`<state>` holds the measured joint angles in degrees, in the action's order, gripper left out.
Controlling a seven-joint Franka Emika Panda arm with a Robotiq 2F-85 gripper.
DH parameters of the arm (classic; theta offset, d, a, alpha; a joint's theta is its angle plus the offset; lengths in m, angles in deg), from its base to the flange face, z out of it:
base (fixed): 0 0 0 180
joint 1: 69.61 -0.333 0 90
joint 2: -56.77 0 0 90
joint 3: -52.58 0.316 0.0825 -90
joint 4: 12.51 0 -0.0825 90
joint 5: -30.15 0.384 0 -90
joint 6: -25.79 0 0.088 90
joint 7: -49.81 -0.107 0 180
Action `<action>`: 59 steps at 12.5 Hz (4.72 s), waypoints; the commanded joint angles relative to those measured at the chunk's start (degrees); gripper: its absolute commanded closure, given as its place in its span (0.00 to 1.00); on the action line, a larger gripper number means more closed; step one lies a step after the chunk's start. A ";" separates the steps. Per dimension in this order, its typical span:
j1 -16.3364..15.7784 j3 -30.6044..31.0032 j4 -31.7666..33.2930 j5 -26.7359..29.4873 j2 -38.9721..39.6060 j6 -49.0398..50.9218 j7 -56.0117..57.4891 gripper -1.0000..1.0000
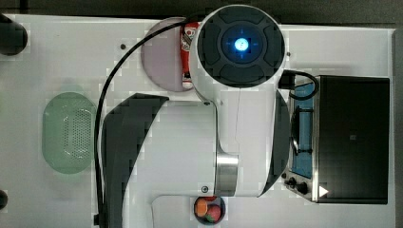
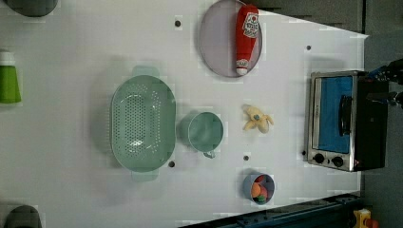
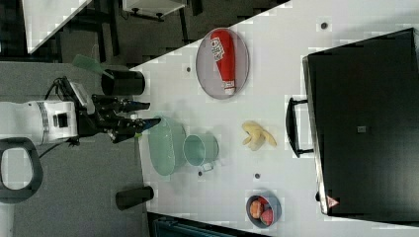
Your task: Pick Banana and place it in mug.
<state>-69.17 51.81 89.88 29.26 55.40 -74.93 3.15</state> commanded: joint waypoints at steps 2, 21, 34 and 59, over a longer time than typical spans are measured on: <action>0.75 -2.25 6.42 1.04 -14.18 8.41 2.01 0.09; 0.56 -1.20 33.96 0.41 18.96 -48.61 44.50 0.00; 0.42 -1.30 35.43 0.47 21.61 -53.57 44.51 0.70; -2.40 24.33 27.46 6.63 -1.26 -20.70 -3.36 0.70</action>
<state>-71.77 77.02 117.53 35.84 52.96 -94.98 7.10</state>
